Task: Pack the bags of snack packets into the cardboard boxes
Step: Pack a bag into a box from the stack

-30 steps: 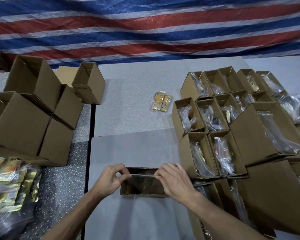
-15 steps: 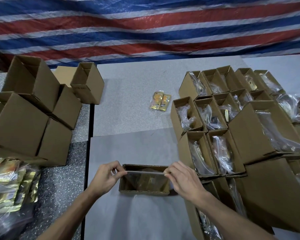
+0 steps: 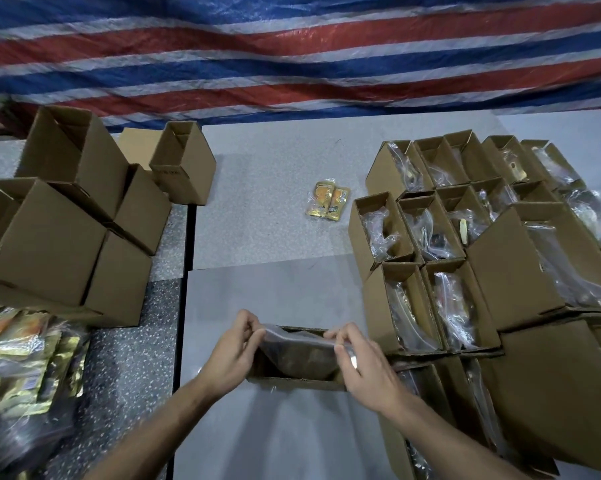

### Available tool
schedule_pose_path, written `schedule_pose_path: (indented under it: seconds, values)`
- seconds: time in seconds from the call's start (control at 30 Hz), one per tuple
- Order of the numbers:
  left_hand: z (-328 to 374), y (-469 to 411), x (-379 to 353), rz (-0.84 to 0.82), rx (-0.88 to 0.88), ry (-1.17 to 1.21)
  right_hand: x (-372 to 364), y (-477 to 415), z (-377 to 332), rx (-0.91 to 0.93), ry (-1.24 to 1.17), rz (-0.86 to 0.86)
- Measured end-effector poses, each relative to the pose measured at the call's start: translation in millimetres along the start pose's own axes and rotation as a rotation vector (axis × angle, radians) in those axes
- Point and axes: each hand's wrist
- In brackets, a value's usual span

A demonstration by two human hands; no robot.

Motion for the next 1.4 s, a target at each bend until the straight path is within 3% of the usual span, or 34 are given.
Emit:
schedule_pose_path:
  seconds: [0.07, 0.17, 0.23, 0.33, 0.43, 0.63, 0.77, 0.93, 1.1, 1.27, 1.4]
  values:
    - [-6.3, 1.8, -2.0, -0.067, 0.024, -0.079, -2.6, -1.1, 1.9, -0.109, 0.055, -0.114]
    - [-4.8, 0.1, -6.0, -0.215, 0.035, -0.189, -5.0, -5.7, 0.9, -0.167, 0.050, -0.132]
    - [-2.3, -4.7, -9.8, -0.318, 0.062, -0.439, -5.6, -10.4, -1.8, -0.189, 0.047, -0.144]
    - [4.2, -12.3, -22.9, -0.354, 0.078, -0.793, -8.2, -16.3, -6.2, -0.214, 0.173, -0.200]
    - [11.0, -17.1, -38.5, -0.331, 0.101, -0.930, -10.3, -19.7, -10.1, -0.186, 0.371, -0.233]
    - [16.6, -26.2, -62.8, -0.332, 0.280, -0.930, -21.5, -27.6, -12.9, -0.238, 0.512, -0.178]
    - [14.0, -32.7, -75.3, -0.295, 0.318, -0.978, -22.6, -28.8, -12.7, -0.190, 0.458, -0.135]
    - [16.3, -36.5, -66.5, -0.331, 0.250, -0.908, -23.0, -27.7, -11.8, -0.172, 0.418, -0.109]
    - [8.1, -34.8, -43.0, -0.445, 0.032, -0.840, -16.6, -28.1, -12.8, -0.132, 0.314, -0.110]
    - [0.2, -28.3, -17.0, -0.575, 0.099, -0.595, -8.3, -31.2, -12.6, -0.275, 0.325, -0.171]
    - [0.7, -27.7, -14.2, -0.570, 0.022, -0.652, -11.9, -37.8, -16.3, -0.305, 0.405, -0.155]
Point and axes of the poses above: each hand's wrist, its own y-axis away from the middle knuckle, its own x-axis out of the back of the hand, z = x × y, and after that the axes turned 7 degrees about -x, right-handed
